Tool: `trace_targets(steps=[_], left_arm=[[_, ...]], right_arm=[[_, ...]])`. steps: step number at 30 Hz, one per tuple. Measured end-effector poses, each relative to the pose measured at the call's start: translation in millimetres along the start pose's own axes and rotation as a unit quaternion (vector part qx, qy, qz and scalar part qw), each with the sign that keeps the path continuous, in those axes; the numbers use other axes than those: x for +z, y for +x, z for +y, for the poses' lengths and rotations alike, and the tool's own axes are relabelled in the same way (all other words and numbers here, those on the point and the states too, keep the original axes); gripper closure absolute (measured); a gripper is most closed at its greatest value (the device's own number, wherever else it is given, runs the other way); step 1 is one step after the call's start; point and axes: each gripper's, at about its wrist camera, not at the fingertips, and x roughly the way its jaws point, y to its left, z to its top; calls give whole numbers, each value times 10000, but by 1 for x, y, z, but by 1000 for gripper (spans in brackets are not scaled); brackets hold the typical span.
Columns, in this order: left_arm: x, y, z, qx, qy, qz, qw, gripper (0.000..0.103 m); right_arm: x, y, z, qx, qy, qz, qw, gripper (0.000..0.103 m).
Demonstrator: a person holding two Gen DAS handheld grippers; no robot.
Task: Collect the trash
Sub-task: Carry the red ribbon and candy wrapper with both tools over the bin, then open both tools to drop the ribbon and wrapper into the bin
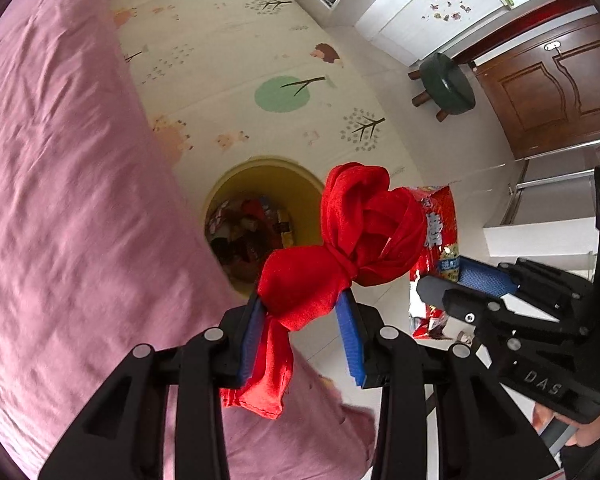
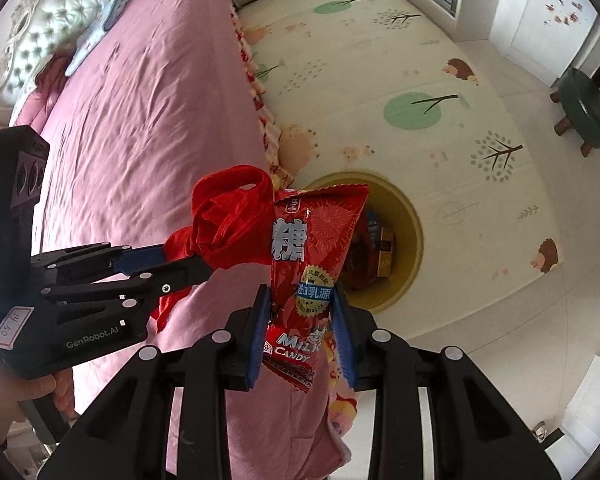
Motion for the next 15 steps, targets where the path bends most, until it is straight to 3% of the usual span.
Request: trace_targets(steps=[1, 2, 3, 4, 7, 15], left_arm=[[5, 1, -2, 13, 12, -11, 10000, 64], [9, 1, -4, 55, 13, -26, 10000, 58], [13, 1, -7, 96, 20, -59, 9999, 40], [17, 2, -9, 102, 31, -86, 9999, 32], [26, 2, -14, 154, 83, -119, 9998, 27], [25, 3, -13, 284, 282, -45, 9992, 27]], right_arm=[[2, -2, -4, -23, 19, -40, 10000, 72], [5, -3, -6, -48, 43, -88, 9999, 66], [6, -4, -9, -66, 76, -131, 9999, 63], [8, -5, -12, -74, 102, -153, 9998, 61], [13, -5, -19, -98, 202, -164, 9996, 61], [13, -2, -20, -112, 252, -124, 9995, 61]])
